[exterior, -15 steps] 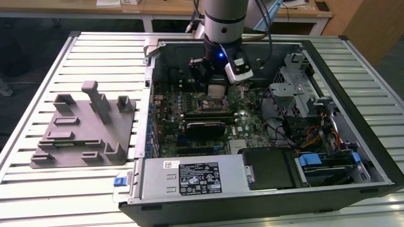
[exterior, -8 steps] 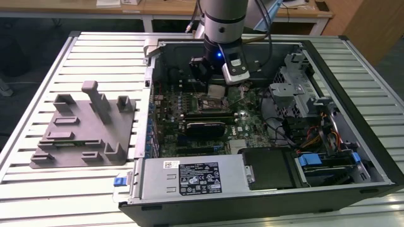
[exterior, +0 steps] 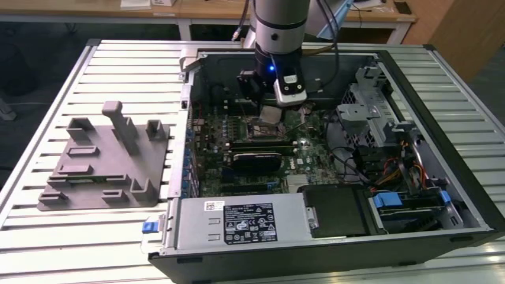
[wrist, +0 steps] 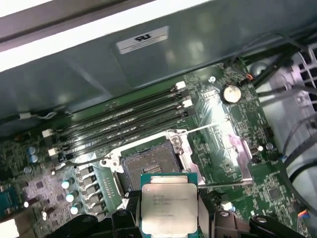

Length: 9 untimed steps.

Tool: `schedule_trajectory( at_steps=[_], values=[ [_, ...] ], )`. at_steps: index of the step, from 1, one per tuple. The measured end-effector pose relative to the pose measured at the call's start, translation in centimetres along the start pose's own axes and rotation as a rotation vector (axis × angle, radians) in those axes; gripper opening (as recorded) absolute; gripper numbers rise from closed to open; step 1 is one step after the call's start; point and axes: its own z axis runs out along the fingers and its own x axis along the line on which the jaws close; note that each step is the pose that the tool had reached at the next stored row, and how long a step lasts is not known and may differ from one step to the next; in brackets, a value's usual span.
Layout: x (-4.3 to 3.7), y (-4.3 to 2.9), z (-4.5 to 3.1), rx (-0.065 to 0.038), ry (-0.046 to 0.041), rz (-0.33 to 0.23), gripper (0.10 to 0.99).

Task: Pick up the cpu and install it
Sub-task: 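Place the cpu into insertion slot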

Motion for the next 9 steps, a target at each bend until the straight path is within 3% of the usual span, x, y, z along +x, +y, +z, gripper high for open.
schedule_trajectory(
  at_steps=[9],
  values=[
    [0.00, 0.00, 0.02, 0.003, -0.0071, 0.121, 0.541]
  ],
)
